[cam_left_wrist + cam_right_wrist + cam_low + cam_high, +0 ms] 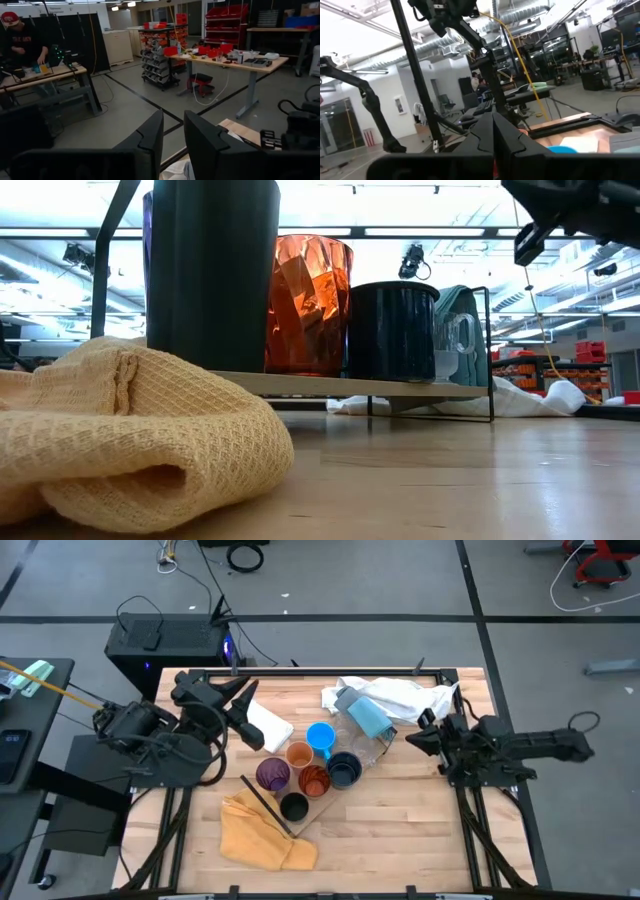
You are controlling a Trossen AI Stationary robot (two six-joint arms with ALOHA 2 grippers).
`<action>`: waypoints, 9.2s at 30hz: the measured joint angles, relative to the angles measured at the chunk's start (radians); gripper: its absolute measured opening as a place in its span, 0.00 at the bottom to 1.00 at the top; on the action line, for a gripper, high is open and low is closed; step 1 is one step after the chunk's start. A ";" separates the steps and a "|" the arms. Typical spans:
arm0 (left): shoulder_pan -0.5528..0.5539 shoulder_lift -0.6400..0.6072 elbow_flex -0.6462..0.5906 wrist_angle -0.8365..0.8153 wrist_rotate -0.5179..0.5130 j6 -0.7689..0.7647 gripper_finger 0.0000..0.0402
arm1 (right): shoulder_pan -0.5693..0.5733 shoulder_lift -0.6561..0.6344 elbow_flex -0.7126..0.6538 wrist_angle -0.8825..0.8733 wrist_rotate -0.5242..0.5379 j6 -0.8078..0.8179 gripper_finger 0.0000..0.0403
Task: Stack small to large cups/mugs on shelf
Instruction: Return to Home Position
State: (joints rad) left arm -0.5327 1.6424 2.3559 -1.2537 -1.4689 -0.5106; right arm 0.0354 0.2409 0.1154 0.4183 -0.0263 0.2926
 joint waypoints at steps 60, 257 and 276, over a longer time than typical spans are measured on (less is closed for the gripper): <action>0.000 0.000 0.000 -0.007 0.058 0.078 0.21 | -0.102 0.000 -0.101 -0.126 -0.097 -0.198 0.00; 0.487 -1.404 -2.056 1.608 1.213 0.627 0.04 | -0.072 -0.229 -0.100 -0.395 -0.079 -0.242 0.06; 0.645 -1.444 -2.341 2.051 1.381 0.487 0.02 | -0.072 -0.229 -0.100 -0.395 -0.079 -0.243 0.06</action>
State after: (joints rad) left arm 0.1123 0.1989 0.0151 0.7978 -0.0875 -0.0241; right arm -0.0368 0.0123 0.0158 0.0235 -0.1051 0.0499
